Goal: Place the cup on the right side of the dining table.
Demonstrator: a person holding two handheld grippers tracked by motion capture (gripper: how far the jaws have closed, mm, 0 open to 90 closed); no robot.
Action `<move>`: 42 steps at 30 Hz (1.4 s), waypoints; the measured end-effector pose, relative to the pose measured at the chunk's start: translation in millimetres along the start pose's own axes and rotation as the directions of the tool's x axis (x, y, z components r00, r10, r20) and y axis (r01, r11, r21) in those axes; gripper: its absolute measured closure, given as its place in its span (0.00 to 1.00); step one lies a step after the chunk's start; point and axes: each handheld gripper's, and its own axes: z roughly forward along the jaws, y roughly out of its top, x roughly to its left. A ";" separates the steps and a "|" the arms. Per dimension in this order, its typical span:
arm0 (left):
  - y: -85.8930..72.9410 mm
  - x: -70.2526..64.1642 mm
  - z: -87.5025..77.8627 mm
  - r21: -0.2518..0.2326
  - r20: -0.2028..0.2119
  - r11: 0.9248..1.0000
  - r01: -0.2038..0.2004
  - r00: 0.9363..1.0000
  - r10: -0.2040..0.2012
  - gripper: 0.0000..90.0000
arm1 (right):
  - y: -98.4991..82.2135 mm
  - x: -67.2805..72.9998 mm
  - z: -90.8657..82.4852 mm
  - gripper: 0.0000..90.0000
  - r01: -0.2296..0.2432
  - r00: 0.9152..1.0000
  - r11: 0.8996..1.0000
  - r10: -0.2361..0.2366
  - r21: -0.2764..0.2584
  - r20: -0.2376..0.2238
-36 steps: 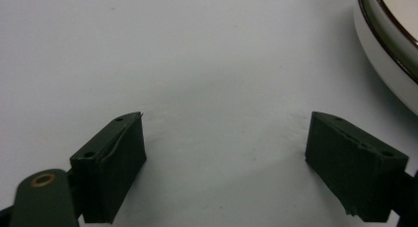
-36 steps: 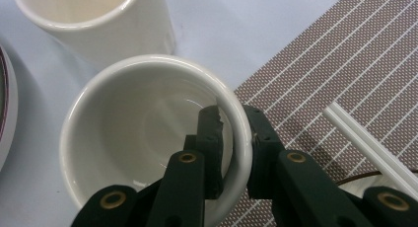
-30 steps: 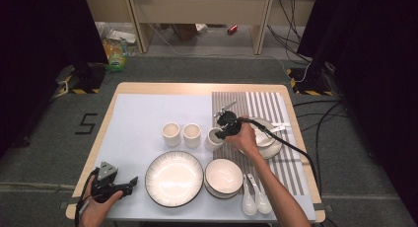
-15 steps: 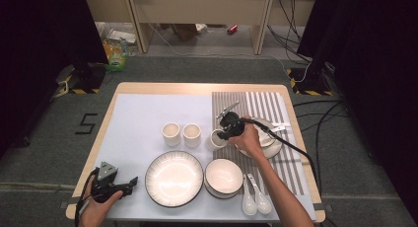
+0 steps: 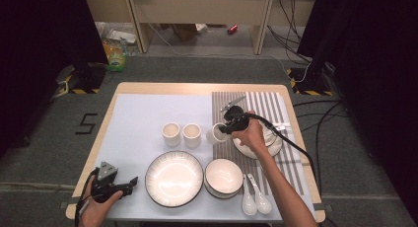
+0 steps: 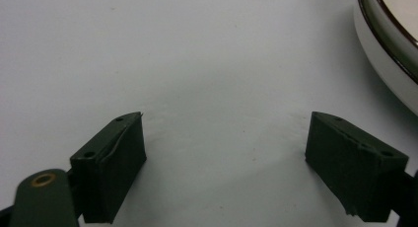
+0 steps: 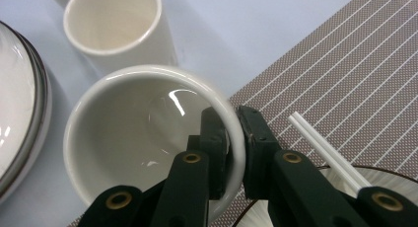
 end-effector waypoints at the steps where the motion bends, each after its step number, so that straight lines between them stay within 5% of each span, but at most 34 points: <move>1: 0.0 0.0 0.0 0.000 0.000 1.000 0.000 1.000 0.000 0.16 | 0.6 -1.1 -1.1 0.91 -0.004 1.000 1.000 0.004 -0.003 -0.001; 26: 0.0 0.1 0.0 0.000 0.001 1.000 0.001 1.000 -0.001 0.16 | 36.7 -25.7 -5.4 0.91 -0.072 0.996 0.997 0.073 -0.027 0.042; 42: 0.0 0.3 -0.2 0.003 0.000 1.000 -0.003 1.000 0.003 0.16 | 51.8 -55.9 5.8 0.91 -0.176 0.979 0.984 0.175 -0.001 0.104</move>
